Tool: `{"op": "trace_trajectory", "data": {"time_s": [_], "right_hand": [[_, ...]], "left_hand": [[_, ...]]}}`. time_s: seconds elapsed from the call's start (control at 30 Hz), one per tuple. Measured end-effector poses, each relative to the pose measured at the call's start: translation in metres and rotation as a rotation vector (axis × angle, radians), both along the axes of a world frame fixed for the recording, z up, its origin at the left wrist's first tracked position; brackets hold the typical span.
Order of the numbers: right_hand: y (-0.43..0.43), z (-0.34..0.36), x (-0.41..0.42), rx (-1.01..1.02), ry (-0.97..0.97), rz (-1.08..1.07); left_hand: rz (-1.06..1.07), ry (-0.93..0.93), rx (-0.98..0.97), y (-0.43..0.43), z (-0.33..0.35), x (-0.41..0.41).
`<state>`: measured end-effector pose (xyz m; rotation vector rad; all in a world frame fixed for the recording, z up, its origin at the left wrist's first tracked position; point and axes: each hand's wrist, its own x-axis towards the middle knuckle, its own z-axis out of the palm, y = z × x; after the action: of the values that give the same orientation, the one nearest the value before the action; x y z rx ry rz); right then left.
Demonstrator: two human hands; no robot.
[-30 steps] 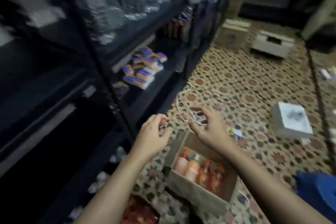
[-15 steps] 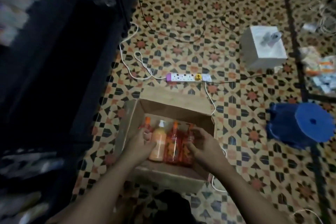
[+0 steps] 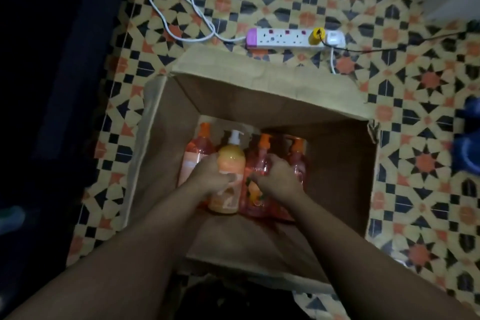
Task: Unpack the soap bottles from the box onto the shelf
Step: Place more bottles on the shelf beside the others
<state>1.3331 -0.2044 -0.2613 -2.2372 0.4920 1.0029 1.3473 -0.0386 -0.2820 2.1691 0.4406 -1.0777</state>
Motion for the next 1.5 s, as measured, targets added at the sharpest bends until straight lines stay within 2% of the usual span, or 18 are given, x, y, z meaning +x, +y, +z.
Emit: {"op": "trace_trajectory", "data": {"time_s": [0.17,0.33,0.43,0.53,0.67,0.77,0.83,0.93,1.03,1.17,1.3,1.4,1.5], "right_hand": [[-0.017,-0.042,0.018,-0.204,0.092,0.002],[-0.045,-0.071,0.021,-0.366,0.19,-0.059],[-0.051,-0.082,0.02,-0.357,0.212,-0.077],[-0.047,-0.089,0.015,-0.362,0.213,0.033],[-0.034,-0.091,0.011,-0.332,0.049,0.232],[-0.024,-0.092,0.014,-0.184,0.064,0.22],[-0.021,-0.095,0.015,-0.138,0.145,0.177],[-0.019,-0.105,0.016,-0.211,0.23,0.242],[-0.019,-0.114,0.025,-0.228,0.255,0.294],[-0.017,-0.111,0.033,-0.226,0.254,0.293],[-0.019,-0.102,0.022,-0.238,0.184,0.197],[-0.014,-0.092,0.001,-0.15,0.034,0.073],[-0.008,-0.082,-0.023,-0.088,-0.133,-0.042]], "left_hand": [[-0.191,-0.092,0.013,-0.011,-0.04,0.016],[-0.355,-0.086,0.052,-0.033,-0.061,0.021],[-0.421,-0.061,0.134,-0.042,-0.073,0.03],[-0.436,-0.089,0.197,-0.044,-0.079,0.031],[-0.228,-0.077,0.244,-0.04,-0.089,0.024],[-0.208,0.008,0.262,-0.037,-0.096,0.026],[-0.282,0.055,0.292,-0.039,-0.1,0.028],[-0.497,0.08,0.353,-0.039,-0.104,0.032],[-0.568,0.111,0.341,-0.035,-0.103,0.047],[-0.462,0.046,0.342,-0.031,-0.096,0.046],[-0.28,-0.136,0.303,-0.024,-0.085,0.012],[-0.113,-0.234,0.262,-0.017,-0.073,-0.008],[0.008,-0.225,0.176,-0.015,-0.063,-0.019]]}}
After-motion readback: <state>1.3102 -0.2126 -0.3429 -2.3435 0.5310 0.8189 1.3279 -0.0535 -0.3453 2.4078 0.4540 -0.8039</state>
